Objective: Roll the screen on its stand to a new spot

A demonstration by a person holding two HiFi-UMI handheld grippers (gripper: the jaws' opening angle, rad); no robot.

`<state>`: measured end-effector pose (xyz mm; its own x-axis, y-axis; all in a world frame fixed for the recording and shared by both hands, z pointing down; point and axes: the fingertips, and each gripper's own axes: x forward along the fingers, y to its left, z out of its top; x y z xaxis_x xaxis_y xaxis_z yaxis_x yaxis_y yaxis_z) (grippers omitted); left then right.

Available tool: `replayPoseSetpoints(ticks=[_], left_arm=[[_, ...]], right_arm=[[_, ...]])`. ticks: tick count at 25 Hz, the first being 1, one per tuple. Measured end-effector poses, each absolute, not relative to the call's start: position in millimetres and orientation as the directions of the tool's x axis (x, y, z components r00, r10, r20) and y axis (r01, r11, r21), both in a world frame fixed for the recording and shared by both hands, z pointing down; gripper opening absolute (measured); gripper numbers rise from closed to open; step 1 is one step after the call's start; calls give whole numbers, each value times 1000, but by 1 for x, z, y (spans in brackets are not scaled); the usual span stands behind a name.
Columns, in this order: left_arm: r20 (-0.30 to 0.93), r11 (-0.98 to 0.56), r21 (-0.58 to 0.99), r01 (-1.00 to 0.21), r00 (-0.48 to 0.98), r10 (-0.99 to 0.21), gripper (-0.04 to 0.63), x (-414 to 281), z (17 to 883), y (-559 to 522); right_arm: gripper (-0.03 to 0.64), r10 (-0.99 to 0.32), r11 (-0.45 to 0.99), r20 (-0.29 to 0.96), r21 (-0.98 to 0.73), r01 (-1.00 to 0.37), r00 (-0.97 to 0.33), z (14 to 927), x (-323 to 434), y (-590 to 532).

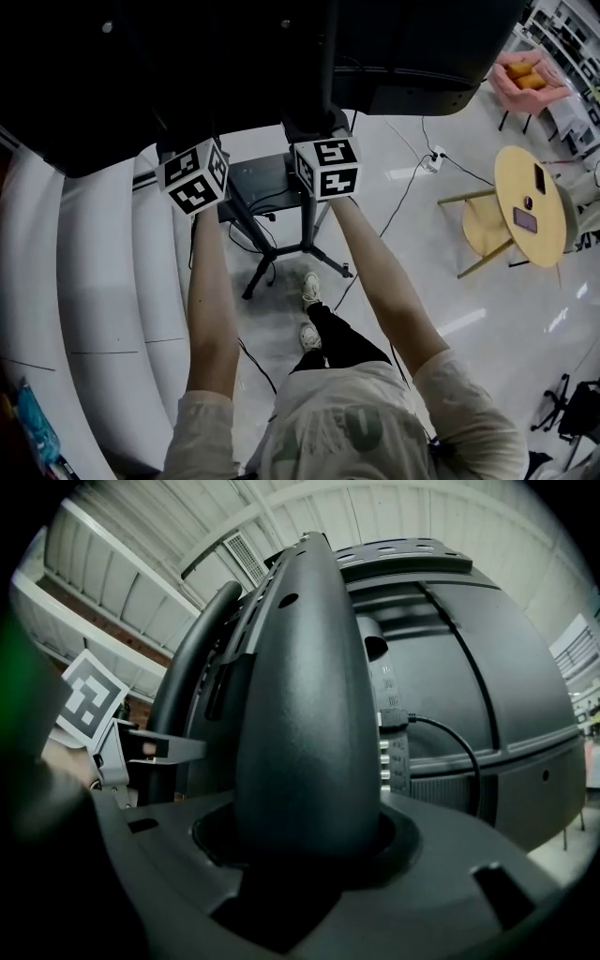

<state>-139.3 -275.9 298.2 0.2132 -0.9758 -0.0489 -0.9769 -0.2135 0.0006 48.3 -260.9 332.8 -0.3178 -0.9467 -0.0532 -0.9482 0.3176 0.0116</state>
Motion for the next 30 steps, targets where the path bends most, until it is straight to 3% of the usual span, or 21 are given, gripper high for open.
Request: replayPoseSetpoints(ticks=[16, 30], left_arm=[[-53, -158, -5, -987, 158, -986, 215, -126, 293, -232], [-60, -112, -5, -994, 112, -992, 215, -130, 292, -101]], right_arm=[[202, -930, 365, -37, 9, -931, -365, 329, 62, -231], [202, -910, 409, -64, 8, -912, -409, 326, 59, -107]])
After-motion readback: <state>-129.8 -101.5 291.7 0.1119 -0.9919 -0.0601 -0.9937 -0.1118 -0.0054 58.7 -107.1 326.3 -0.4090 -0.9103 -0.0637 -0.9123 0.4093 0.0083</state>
